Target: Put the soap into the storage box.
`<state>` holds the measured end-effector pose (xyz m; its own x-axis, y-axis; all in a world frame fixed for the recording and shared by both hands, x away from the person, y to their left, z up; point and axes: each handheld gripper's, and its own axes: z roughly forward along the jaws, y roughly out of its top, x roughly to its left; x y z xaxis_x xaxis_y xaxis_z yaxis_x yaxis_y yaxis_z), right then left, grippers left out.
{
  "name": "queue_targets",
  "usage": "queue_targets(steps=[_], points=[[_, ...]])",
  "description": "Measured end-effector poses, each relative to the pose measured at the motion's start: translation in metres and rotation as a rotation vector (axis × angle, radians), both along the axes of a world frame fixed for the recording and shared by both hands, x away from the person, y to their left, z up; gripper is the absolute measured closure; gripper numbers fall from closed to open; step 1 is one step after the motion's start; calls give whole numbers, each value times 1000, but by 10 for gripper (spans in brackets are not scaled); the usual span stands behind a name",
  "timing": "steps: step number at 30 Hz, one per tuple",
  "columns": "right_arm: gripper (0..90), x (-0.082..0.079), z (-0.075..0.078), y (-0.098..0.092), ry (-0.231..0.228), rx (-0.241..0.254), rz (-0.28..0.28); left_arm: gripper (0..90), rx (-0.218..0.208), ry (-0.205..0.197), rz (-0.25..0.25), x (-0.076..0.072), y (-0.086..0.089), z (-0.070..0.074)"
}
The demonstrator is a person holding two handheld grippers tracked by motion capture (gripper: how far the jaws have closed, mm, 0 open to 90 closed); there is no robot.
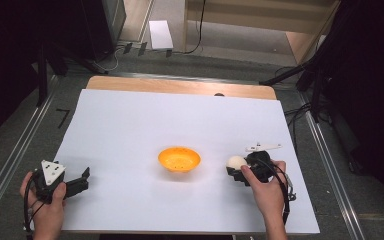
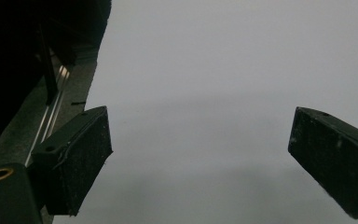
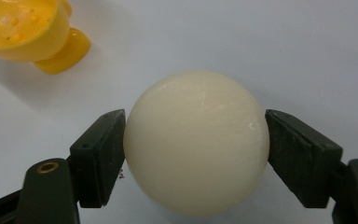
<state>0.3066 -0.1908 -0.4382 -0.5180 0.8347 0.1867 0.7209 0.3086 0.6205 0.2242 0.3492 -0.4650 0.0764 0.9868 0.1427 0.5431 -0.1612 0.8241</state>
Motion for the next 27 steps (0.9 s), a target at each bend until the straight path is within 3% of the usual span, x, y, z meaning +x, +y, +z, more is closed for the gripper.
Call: queue_targets(steps=[16, 27], points=[[241, 0, 22, 15, -41, 9, 49, 65, 0, 1, -1, 0, 0, 0], [241, 2, 27, 22, -46, -11, 67, 65, 1, 1, 0, 0, 0, 0]])
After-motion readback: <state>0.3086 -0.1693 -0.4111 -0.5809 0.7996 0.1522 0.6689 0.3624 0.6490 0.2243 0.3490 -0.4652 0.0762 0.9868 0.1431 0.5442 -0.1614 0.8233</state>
